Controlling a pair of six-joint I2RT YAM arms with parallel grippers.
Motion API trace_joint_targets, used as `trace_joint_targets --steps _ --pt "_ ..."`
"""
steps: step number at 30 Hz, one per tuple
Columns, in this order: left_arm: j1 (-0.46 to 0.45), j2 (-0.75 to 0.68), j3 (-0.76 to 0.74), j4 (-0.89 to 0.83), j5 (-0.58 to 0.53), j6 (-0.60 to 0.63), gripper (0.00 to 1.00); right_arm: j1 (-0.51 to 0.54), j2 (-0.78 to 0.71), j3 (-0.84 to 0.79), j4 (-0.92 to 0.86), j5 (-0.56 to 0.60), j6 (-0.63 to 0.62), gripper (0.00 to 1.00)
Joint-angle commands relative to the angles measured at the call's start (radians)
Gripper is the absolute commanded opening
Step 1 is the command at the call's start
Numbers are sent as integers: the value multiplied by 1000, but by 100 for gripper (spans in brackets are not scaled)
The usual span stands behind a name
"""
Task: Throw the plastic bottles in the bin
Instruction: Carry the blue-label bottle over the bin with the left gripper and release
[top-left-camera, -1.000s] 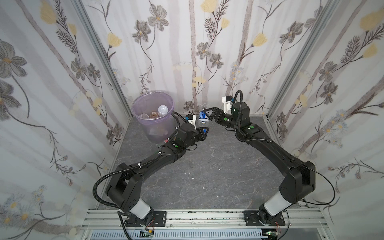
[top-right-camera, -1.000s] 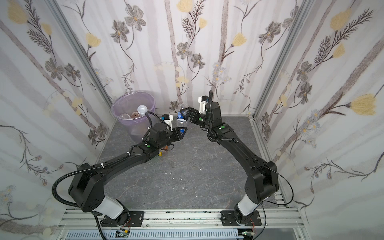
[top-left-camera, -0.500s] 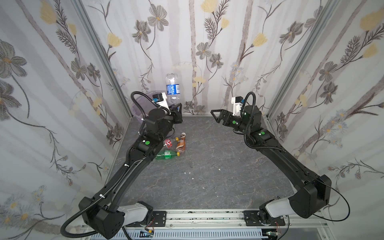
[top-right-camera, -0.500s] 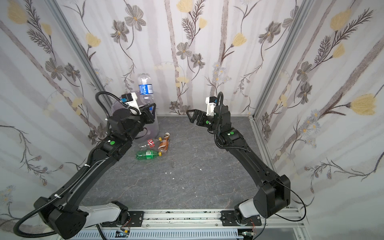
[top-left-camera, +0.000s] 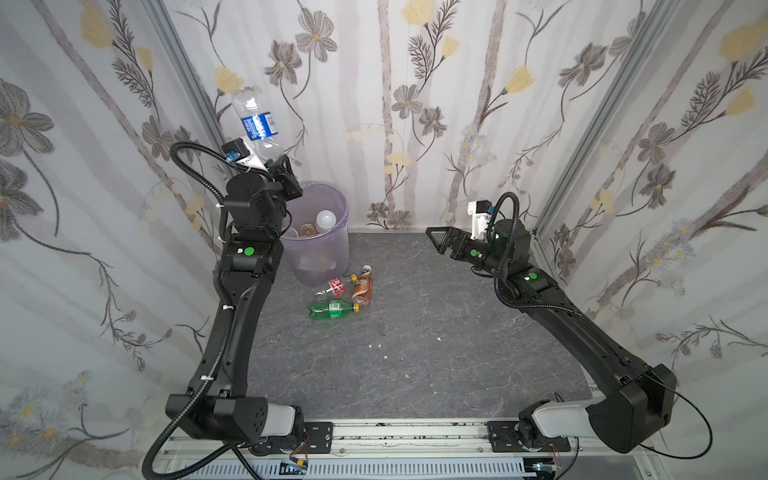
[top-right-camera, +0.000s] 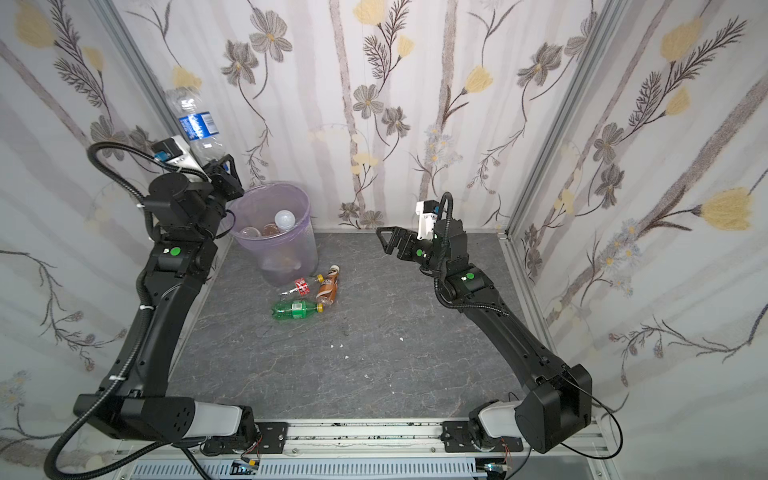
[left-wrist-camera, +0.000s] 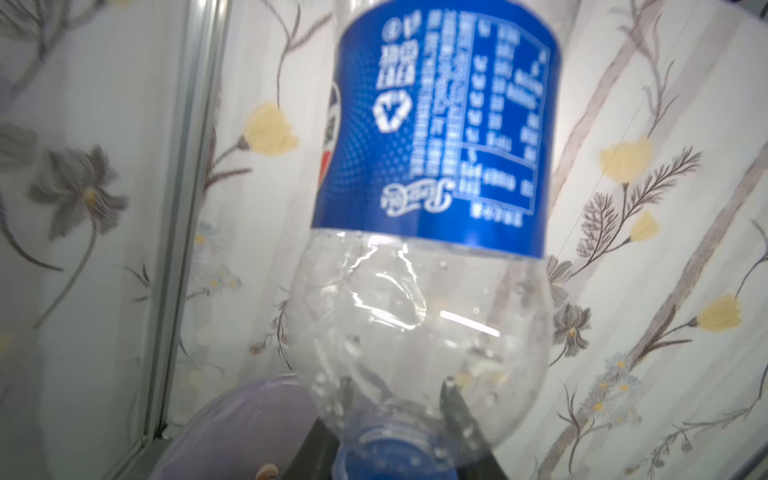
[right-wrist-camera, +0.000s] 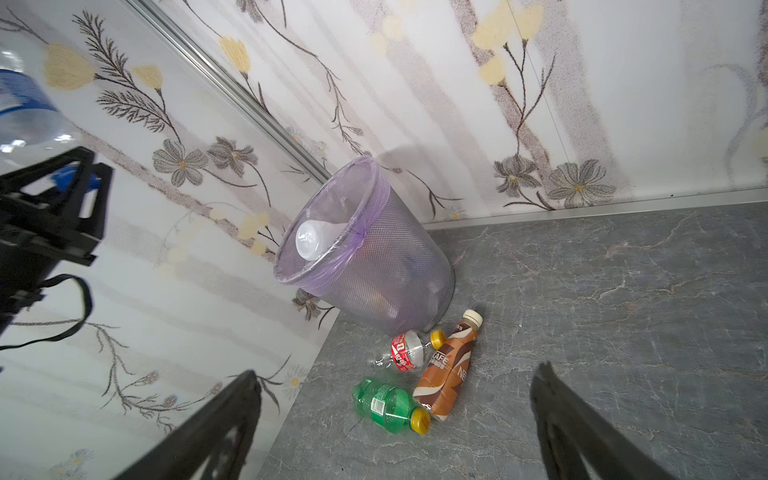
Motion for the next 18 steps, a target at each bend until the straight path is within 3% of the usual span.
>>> trace_joint_targets --steps 1,3,5,12,18 --pt "32 102 17 -163 203 -140 63 1 -2 -9 44 -5 1 100" --pt "32 161 82 -305 229 -154 83 0 0 -13 41 -4 -2 100" --pt "30 140 112 -372 188 -156 100 0 3 -16 37 -4 -11 100" --pt "-55 -8 242 -370 189 -122 100 4 55 -20 86 -36 25 100" --pt "-97 -100 138 -361 148 -108 100 22 86 -20 93 -26 28 100"
